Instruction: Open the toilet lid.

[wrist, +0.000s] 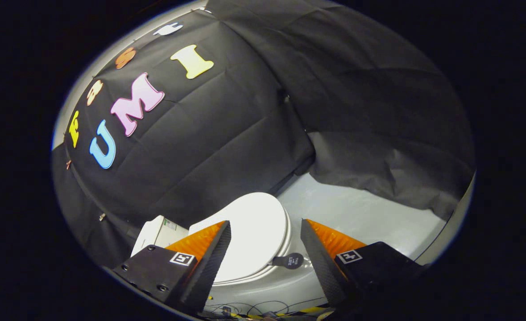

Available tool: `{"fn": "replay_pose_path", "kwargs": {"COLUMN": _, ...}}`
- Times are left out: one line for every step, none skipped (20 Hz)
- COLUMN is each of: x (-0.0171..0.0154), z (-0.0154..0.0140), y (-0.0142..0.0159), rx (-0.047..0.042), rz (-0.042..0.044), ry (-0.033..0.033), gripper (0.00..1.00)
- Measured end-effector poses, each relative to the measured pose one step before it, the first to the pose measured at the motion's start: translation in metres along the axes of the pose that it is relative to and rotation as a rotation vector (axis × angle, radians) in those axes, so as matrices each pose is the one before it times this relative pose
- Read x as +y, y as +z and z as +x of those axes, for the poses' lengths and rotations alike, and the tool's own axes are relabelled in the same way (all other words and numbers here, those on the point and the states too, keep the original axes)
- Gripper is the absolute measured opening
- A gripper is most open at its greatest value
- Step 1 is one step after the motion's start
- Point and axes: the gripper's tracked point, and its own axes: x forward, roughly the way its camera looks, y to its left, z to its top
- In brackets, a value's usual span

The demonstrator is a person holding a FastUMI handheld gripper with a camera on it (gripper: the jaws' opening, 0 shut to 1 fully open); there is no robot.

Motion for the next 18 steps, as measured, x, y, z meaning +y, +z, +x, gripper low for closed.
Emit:
{"fn": "replay_pose_path", "kwargs": {"x": -0.00868, "z": 0.00699, "y": -0.00882, "rx": 0.02366, "rz": 0.03069, "ry": -0.00942, "gripper": 1.00}}
{"fn": "replay_pose_path", "kwargs": {"x": -0.00796, "z": 0.00677, "y": -0.00984, "rx": 0.02119, "rz": 0.02865, "ry": -0.00933, "gripper": 1.00}}
{"fn": "replay_pose_path", "kwargs": {"x": -0.01063, "z": 0.00481, "y": -0.00611, "rx": 0.01745, "rz": 0.02575, "ry": -0.00698, "gripper": 1.00}}
{"fn": "replay_pose_path", "kwargs": {"x": -0.00850, "z": 0.00615, "y": -0.00731, "rx": 0.01850, "rz": 0.02132, "ry": -0.00779, "gripper": 1.00}}
{"fn": "replay_pose_path", "kwargs": {"x": -0.00874, "z": 0.00489, "y": -0.00883, "rx": 0.02219, "rz": 0.01695, "ry": -0.01064, "gripper": 1.00}}
{"fn": "replay_pose_path", "kwargs": {"x": -0.00797, "z": 0.00540, "y": -0.00672, "rx": 0.02412, "rz": 0.01592, "ry": -0.00954, "gripper": 1.00}}
{"fn": "replay_pose_path", "kwargs": {"x": -0.00469, "z": 0.00544, "y": -0.00593, "rx": 0.02356, "rz": 0.02265, "ry": 0.00237, "gripper": 1.00}}
{"fn": "replay_pose_path", "kwargs": {"x": -0.00127, "z": 0.00490, "y": -0.00434, "rx": 0.01835, "rz": 0.02778, "ry": 0.00502, "gripper": 1.00}}
{"fn": "replay_pose_path", "kwargs": {"x": -0.00028, "z": 0.00599, "y": -0.00390, "rx": 0.02273, "rz": 0.02194, "ry": 0.00643, "gripper": 0.98}}
{"fn": "replay_pose_path", "kwargs": {"x": -0.00125, "z": 0.00663, "y": -0.00549, "rx": 0.02388, "rz": 0.01571, "ry": 0.00441, "gripper": 0.98}}
{"fn": "replay_pose_path", "kwargs": {"x": -0.00140, "z": 0.00621, "y": -0.00699, "rx": 0.02371, "rz": 0.01293, "ry": 0.00395, "gripper": 0.97}}
{"fn": "replay_pose_path", "kwargs": {"x": -0.00062, "z": 0.00603, "y": -0.00555, "rx": 0.02266, "rz": 0.01580, "ry": 0.00447, "gripper": 0.98}}
{"fn": "replay_pose_path", "kwargs": {"x": -0.00008, "z": 0.00491, "y": -0.00371, "rx": 0.01758, "rz": 0.01504, "ry": 0.00673, "gripper": 0.98}}
{"fn": "replay_pose_path", "kwargs": {"x": -0.00173, "z": 0.00522, "y": -0.00338, "rx": 0.01473, "rz": 0.01550, "ry": 0.00379, "gripper": 0.98}}
{"fn": "replay_pose_path", "kwargs": {"x": -0.00201, "z": 0.00400, "y": -0.00219, "rx": 0.01453, "rz": 0.01687, "ry": 0.00262, "gripper": 0.97}}
{"fn": "replay_pose_path", "kwargs": {"x": -0.00413, "z": 0.00455, "y": -0.00187, "rx": 0.00908, "rz": 0.01288, "ry": -0.00695, "gripper": 0.97}}
{"fn": "replay_pose_path", "kwargs": {"x": -0.00201, "z": 0.00387, "y": -0.00057, "rx": 0.00308, "rz": 0.01135, "ry": 0.00072, "gripper": 0.97}}
{"fn": "replay_pose_path", "kwargs": {"x": -0.00074, "z": 0.00291, "y": 0.00011, "rx": -0.00111, "rz": 0.01292, "ry": 0.00471, "gripper": 0.97}}
